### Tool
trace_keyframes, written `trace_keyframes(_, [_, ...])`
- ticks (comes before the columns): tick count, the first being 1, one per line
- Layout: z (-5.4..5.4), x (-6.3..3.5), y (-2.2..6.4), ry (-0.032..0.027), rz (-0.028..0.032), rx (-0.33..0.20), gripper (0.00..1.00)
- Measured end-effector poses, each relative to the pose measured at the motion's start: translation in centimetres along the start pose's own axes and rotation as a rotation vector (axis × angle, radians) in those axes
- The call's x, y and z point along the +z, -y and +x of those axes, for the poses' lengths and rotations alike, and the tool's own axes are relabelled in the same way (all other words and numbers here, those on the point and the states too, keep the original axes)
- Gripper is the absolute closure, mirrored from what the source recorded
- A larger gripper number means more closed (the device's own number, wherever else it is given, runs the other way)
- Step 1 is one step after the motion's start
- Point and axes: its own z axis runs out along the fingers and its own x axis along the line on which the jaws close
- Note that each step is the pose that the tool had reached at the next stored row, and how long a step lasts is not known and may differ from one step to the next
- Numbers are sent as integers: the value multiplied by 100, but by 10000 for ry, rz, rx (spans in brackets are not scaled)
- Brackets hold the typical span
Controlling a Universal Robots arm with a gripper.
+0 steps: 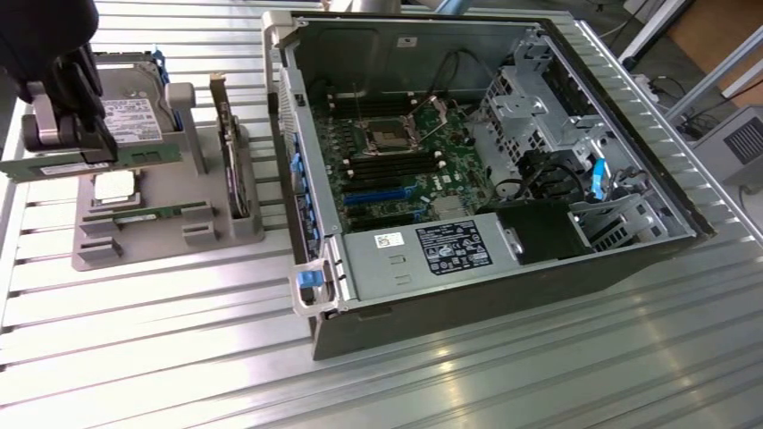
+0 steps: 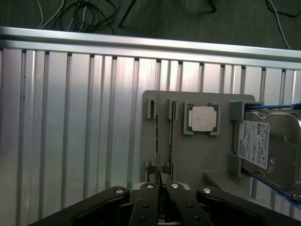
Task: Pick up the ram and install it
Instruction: 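Pick up the ram and move it above insertion slot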
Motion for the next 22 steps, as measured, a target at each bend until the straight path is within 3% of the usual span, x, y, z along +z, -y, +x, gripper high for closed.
trace_keyframes(22, [-10, -224, -9, 0, 0, 1, 88])
